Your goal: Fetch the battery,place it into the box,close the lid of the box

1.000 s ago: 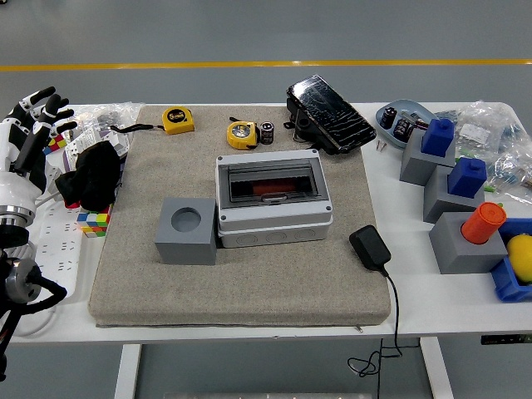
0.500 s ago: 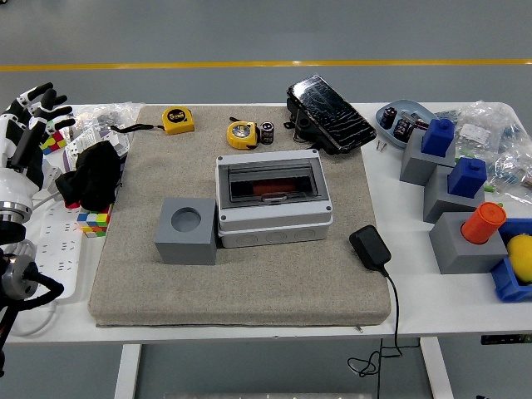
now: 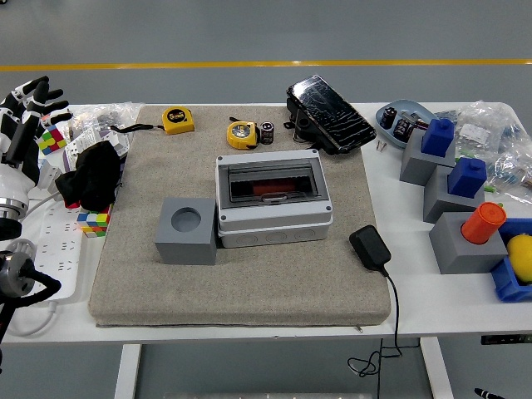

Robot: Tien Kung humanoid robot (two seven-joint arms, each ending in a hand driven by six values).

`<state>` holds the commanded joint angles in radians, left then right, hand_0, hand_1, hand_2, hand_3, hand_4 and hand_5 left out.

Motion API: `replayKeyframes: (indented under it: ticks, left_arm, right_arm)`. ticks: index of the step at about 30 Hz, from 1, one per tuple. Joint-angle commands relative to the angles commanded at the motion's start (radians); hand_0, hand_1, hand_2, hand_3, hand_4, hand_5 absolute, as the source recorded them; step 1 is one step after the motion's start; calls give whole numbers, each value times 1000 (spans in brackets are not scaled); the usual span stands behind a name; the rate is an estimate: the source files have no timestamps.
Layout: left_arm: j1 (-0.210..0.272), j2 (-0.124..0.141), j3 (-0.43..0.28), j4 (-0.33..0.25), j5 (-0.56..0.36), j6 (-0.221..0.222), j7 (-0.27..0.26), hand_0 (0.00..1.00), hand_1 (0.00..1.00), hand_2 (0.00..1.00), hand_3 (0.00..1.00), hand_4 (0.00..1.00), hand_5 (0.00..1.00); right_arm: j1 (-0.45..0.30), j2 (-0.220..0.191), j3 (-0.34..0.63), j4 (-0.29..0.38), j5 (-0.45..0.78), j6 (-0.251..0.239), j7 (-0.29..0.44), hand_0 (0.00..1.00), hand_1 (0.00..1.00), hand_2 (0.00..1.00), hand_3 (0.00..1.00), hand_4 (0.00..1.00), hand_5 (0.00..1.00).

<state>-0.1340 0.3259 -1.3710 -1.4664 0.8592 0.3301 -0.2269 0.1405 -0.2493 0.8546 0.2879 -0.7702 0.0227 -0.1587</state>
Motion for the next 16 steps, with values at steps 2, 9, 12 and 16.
replayKeyframes:
  ticks: [2, 9, 12, 16]
  left_arm:
    - [-1, 0, -4, -1, 0, 0, 0, 503, 599, 615, 698, 998, 603]
    - [-2, -3, -16, -7, 3, 0, 0, 500, 597, 612, 696, 998, 628]
    - [-19, -8, -26, -4, 1, 2, -3, 499, 594, 610, 696, 998, 637]
    - [-30, 5, -12, -4, -1, 1, -3, 499, 594, 610, 696, 998, 637]
  right_arm:
    - [3, -2, -3, 0, 2, 0, 0, 676, 679, 706, 556, 910, 517]
    - [5, 0, -9, -4, -12, 6, 6, 675, 680, 707, 547, 910, 514]
    - [29, 2, -13, -11, 0, 6, 4, 675, 680, 706, 523, 909, 507]
    - [47, -6, -22, -15, 7, 4, 0, 675, 680, 706, 523, 909, 507]
